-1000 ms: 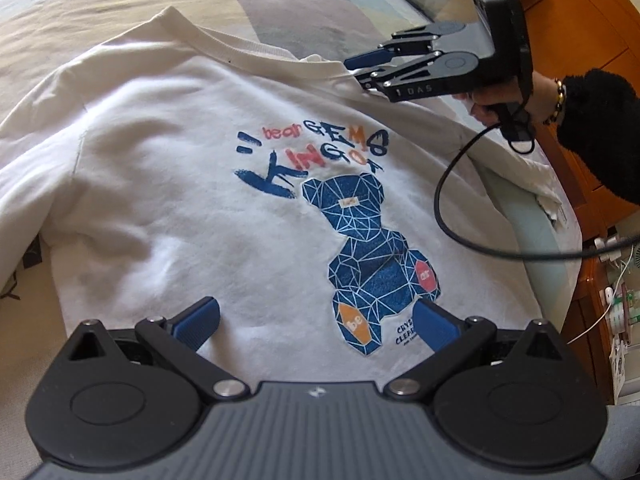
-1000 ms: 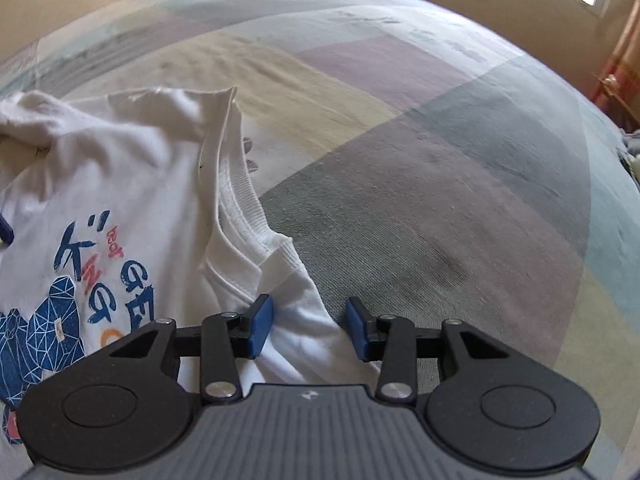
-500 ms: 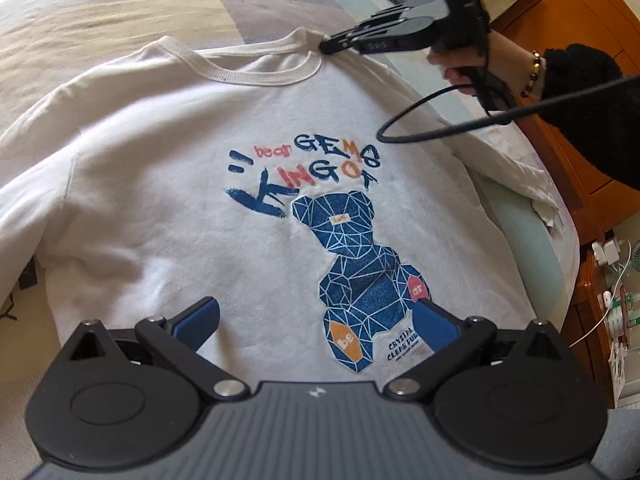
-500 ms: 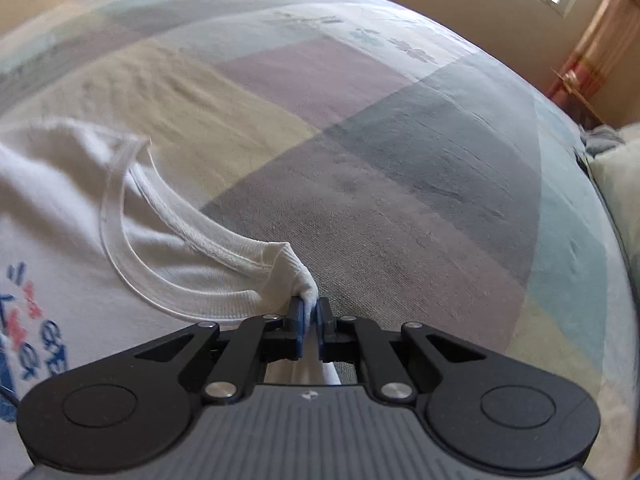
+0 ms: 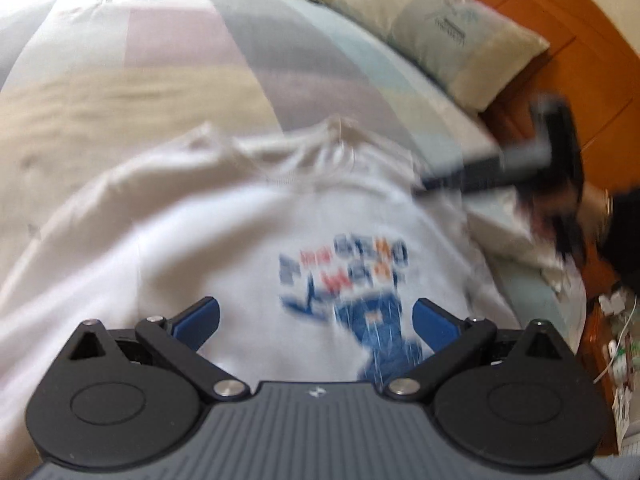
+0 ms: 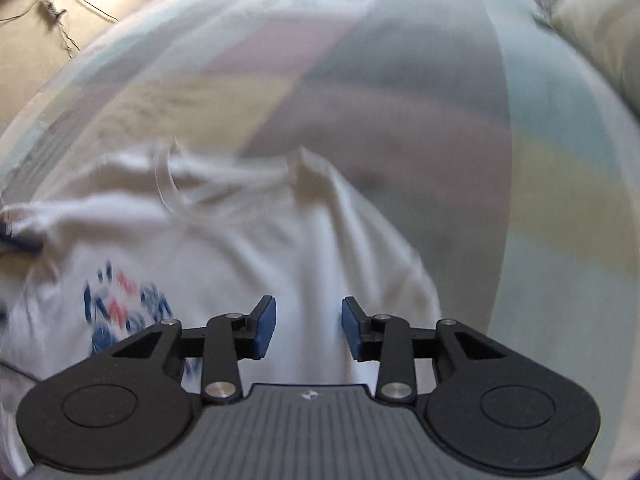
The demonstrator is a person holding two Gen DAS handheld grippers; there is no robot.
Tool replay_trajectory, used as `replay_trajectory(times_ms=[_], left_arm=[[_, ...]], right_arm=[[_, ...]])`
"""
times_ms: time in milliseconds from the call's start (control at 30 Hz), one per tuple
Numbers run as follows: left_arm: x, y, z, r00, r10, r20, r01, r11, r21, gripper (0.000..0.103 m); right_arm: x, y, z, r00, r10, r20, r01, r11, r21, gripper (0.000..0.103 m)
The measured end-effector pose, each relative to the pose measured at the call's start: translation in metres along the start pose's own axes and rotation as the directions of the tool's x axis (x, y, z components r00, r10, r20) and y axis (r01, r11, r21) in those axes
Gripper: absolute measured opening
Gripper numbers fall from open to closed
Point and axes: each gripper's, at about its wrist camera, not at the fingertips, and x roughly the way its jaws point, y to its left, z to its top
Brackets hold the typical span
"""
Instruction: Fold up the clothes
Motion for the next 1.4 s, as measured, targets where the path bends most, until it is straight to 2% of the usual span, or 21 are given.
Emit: replay_trajectory(times_ms=[100,167,200,233,267,300,367,433,533,567,733,867,1000,1100,1267,1400], left_arm=[[0.019,0.014,0.028,0.999,-0.019,0.043,0.019,1.000,0.002,0.102],[0.043,0.028,0.044,0.998,-0.056,0.035,0.057,0.997,-0.042,0.102],[0.056,0.035,0.050,0.998,-0.053,0.021,0.054,0.997,-0.059,0.102],[0.069,0.042,0.055,1.000,-0.002,-0.003,0.002,0.997,-0.072,0.102],[0.080,0.049,0.059,0.995,0.099,-0.021,-0.100,0.993,-0.070,0.101],[0.085,0.055,0.062,0.988,0.154,-0.010,-0.155,0.987,-0.051,0.101],[0.089,0.062,0.069,0.983,0.181,0.028,-0.180,0.983,-0.022,0.102],[0.094,0.061,0.078,0.974,0.225,0.025,-0.225,0.974,0.012,0.102],[0.099,0.061,0.090,0.945,0.326,0.001,-0.326,0.944,0.045,0.101],[0.098,0.063,0.093,0.945,0.328,-0.008,-0.328,0.944,0.035,0.101],[0.052,0.038,0.075,0.970,0.240,0.036,-0.241,0.971,0.001,0.102],[0.036,0.012,0.040,0.990,0.137,-0.024,-0.137,0.991,-0.007,0.102],[0.042,-0.015,0.008,0.991,0.093,-0.092,-0.093,0.996,-0.001,0.102],[0.054,-0.028,-0.009,0.989,0.071,-0.130,-0.074,0.997,-0.017,0.102],[0.071,-0.048,-0.018,0.985,0.065,-0.160,-0.068,0.998,-0.013,0.102],[0.074,-0.062,-0.014,0.983,0.045,-0.179,-0.044,0.999,0.007,0.102]], right_arm=[[0.002,-0.007,-0.016,1.000,0.006,-0.018,-0.005,0.997,0.076,0.042],[0.003,-0.012,-0.027,1.000,0.011,-0.029,-0.007,0.992,0.126,0.044],[0.003,-0.014,-0.032,0.999,0.013,-0.035,-0.008,0.989,0.151,0.045],[0.004,-0.012,-0.033,0.999,0.005,-0.036,0.000,0.990,0.143,0.047],[0.004,-0.007,-0.034,0.999,-0.007,-0.035,0.011,0.993,0.122,0.049],[0.004,-0.004,-0.034,0.999,-0.015,-0.032,0.018,0.994,0.105,0.051],[0.005,0.002,-0.034,1.000,-0.019,-0.022,0.021,0.996,0.081,0.060],[0.008,0.004,-0.032,1.000,-0.019,-0.009,0.020,0.998,0.063,0.071],[0.013,0.008,-0.024,0.999,-0.049,-0.012,0.049,0.998,0.034,0.073],[0.008,0.008,-0.023,0.999,-0.052,-0.005,0.053,0.998,0.044,0.073],[-0.041,-0.011,-0.034,0.993,-0.092,0.076,0.081,0.987,0.137,0.073],[-0.072,-0.055,-0.061,0.988,-0.151,0.044,0.133,0.953,0.272,0.072],[-0.078,-0.089,-0.083,0.984,-0.179,-0.017,0.176,0.942,0.285,0.050],[-0.084,-0.108,-0.093,0.978,-0.208,-0.034,0.209,0.936,0.284,0.041],[-0.100,-0.133,-0.107,0.961,-0.276,-0.036,0.274,0.916,0.294,0.039],[-0.122,-0.153,-0.130,0.938,-0.341,-0.070,0.345,0.883,0.318,0.039]])
